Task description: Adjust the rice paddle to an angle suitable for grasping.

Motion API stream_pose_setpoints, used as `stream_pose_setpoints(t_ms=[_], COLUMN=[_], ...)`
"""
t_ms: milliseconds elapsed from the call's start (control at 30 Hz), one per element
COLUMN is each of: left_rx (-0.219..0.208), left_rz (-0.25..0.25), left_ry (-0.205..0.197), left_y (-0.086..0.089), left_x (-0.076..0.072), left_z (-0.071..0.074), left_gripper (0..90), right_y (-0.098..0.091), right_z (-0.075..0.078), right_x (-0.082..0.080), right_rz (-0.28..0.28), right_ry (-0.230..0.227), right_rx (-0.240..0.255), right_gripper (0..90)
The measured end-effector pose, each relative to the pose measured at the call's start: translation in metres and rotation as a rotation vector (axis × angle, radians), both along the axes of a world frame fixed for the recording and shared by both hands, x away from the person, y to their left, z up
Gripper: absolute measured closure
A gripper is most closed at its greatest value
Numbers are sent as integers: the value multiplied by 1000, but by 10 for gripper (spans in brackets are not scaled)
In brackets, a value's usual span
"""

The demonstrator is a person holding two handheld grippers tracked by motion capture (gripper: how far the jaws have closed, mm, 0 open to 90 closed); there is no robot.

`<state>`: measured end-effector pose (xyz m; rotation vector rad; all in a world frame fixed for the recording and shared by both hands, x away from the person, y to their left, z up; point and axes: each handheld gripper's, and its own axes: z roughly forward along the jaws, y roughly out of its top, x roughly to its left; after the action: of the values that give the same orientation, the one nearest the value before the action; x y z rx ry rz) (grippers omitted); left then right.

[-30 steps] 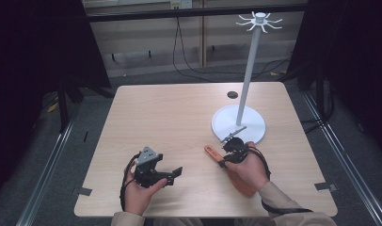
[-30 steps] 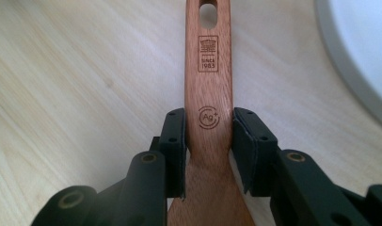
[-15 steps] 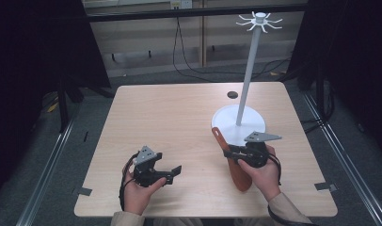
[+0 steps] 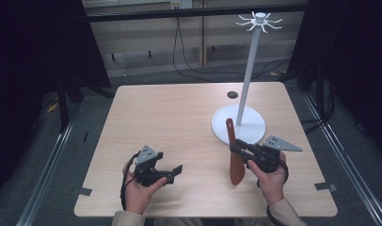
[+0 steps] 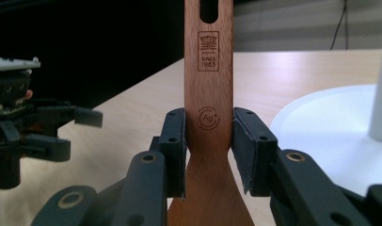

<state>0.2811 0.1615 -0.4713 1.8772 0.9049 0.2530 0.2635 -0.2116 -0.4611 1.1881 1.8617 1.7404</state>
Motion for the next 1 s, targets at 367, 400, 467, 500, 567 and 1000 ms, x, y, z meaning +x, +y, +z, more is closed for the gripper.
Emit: stream_pose_setpoints(t_ms=[367,400,467,500,567,1000], left_rx=[9,8,13,15,11,8], left_rz=[1,1,3,2,3,12], left_ry=[-9,-8,-5,-5,-5,-10], left_y=[-2,-1,0,0,0,1], left_x=[0,0,1,1,1,1], left_z=[0,0,0,-1,0,-1], left_gripper=[58,57,57,57,57,56], right_y=[-3,-3,-3,-3,-4,-19], right_z=[21,25,37,40,48,91], right_x=[-4,-4,-6,-7,-7,3], right_rz=[8,7,0,-6,-19,-116], right_ry=[-138,-150,-195,-207,-230,-341], right_rx=[54,62,70,73,77,15], right_gripper=[666,667,666,667,667,666])
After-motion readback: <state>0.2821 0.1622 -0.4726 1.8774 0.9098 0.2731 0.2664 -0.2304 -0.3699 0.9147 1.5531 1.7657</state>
